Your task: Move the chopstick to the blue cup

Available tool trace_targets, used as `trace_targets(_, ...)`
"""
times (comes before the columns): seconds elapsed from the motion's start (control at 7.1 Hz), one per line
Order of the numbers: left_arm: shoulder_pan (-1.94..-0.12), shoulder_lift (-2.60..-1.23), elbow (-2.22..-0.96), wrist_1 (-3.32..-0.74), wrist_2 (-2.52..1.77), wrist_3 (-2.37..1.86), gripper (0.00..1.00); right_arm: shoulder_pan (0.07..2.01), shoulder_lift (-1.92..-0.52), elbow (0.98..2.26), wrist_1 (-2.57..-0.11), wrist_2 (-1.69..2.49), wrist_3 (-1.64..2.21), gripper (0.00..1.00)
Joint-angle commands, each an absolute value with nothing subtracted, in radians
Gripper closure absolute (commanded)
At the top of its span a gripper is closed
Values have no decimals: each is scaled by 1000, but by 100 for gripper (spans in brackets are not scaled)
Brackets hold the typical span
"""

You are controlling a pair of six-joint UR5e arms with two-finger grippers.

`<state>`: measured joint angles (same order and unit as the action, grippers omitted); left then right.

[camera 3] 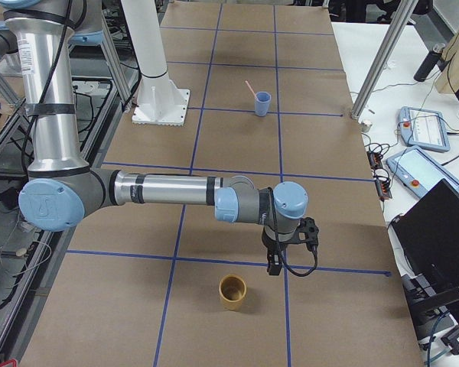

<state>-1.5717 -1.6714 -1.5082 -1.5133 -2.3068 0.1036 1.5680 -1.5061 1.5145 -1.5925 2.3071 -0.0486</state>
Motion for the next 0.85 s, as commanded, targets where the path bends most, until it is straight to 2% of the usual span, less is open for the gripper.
trace_targets(0.0, -1574, -1669, -1491, -1517, -2307, 103, 2, 1601, -1509, 1514, -1603, 2351, -51, 0)
trace_targets(0.7, -1574, -1669, -1491, -1516, -2306, 107, 2, 1628, -1540, 1522, -1594, 2376, -49, 0)
